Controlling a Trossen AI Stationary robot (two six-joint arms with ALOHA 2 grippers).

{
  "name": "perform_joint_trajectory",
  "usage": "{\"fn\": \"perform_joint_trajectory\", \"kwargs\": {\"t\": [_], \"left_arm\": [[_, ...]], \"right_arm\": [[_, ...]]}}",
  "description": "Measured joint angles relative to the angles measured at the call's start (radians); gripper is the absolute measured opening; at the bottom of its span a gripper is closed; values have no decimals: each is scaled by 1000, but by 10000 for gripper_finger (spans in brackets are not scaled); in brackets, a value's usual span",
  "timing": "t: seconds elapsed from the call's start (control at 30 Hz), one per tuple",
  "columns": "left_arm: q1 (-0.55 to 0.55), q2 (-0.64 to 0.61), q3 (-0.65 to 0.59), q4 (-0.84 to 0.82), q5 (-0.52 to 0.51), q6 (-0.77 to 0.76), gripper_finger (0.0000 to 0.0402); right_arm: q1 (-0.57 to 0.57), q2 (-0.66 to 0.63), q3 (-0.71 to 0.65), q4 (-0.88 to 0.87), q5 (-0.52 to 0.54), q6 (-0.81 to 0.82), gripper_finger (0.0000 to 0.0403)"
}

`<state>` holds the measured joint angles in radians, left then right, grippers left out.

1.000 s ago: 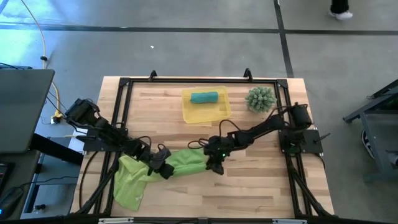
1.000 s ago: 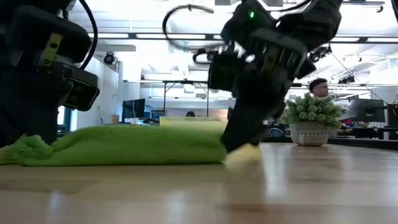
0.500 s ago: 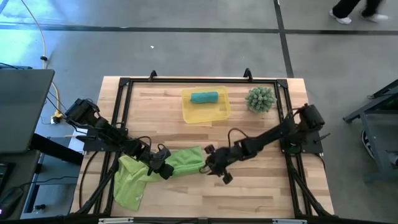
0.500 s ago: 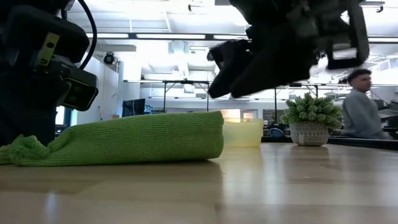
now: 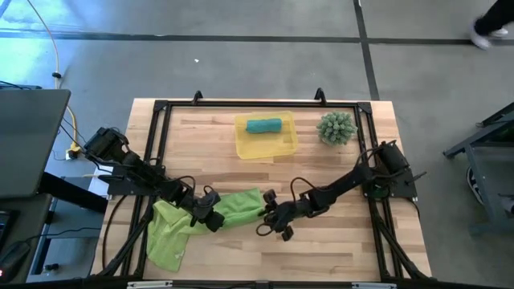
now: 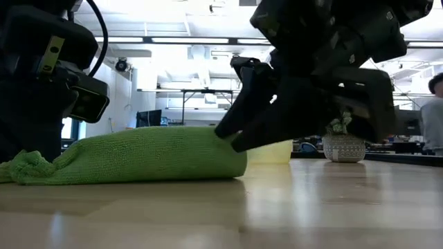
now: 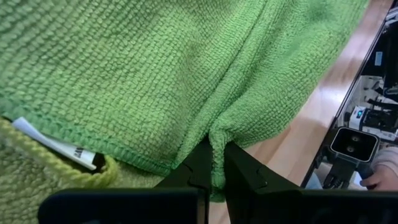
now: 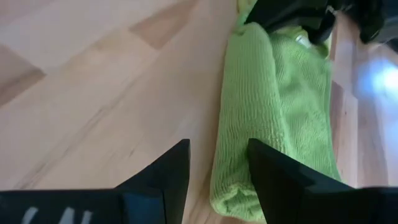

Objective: Roll microfiber towels into tight, uniform cylinder then place into a basket
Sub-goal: Roll the green microfiber cloth

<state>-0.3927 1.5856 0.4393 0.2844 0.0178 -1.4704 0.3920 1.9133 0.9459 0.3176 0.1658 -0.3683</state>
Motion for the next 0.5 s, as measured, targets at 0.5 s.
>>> {"fn": "perform_joint_trajectory", "kwargs": {"t": [0.5], "left_arm": [[0,1,-2,10,-2,7,15]], "right_arm": [[-45,5,1,0,-11,31,226]]}}
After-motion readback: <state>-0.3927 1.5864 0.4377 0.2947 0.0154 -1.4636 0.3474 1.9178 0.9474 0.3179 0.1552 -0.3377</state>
